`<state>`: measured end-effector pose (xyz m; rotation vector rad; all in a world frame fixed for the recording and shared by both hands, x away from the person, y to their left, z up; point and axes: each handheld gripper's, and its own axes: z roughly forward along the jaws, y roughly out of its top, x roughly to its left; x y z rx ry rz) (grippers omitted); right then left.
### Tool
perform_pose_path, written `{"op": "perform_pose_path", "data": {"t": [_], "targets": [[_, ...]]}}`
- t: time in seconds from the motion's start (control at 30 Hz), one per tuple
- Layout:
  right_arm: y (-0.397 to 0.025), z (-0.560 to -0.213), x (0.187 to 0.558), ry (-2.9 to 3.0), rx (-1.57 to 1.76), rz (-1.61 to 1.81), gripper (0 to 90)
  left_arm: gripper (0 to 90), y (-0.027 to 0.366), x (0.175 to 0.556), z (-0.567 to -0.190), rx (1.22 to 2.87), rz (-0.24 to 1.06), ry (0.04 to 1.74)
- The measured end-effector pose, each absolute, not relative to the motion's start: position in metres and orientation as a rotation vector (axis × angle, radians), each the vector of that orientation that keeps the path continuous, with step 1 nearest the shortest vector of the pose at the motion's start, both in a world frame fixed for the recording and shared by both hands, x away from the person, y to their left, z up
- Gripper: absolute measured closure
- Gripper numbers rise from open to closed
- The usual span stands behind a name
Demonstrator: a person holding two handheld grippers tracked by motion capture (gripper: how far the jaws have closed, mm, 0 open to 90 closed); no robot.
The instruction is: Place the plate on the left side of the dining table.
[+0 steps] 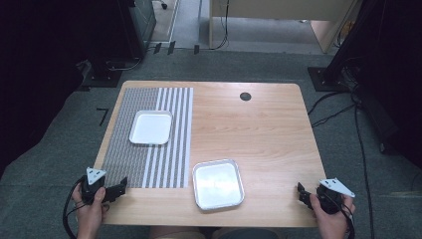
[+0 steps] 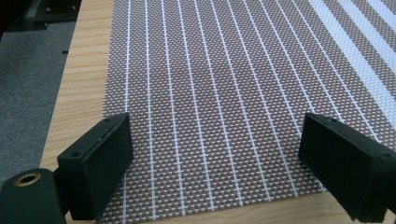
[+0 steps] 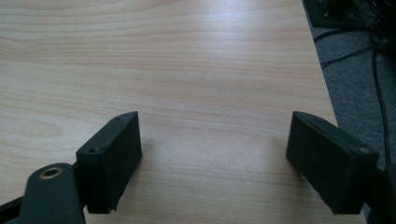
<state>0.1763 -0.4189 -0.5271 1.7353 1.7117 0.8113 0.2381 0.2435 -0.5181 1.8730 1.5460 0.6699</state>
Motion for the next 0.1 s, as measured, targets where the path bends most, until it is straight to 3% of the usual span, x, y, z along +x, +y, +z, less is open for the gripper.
{"op": "perform_pose_path", "data": {"t": [0.1], "targets": [[-0.4186, -0.5285, 0.1737, 1.702, 1.727, 0.820, 17.0, 9.7, 0.2437, 0.2387, -0.5181, 1.874, 0.668, 1.546]]}}
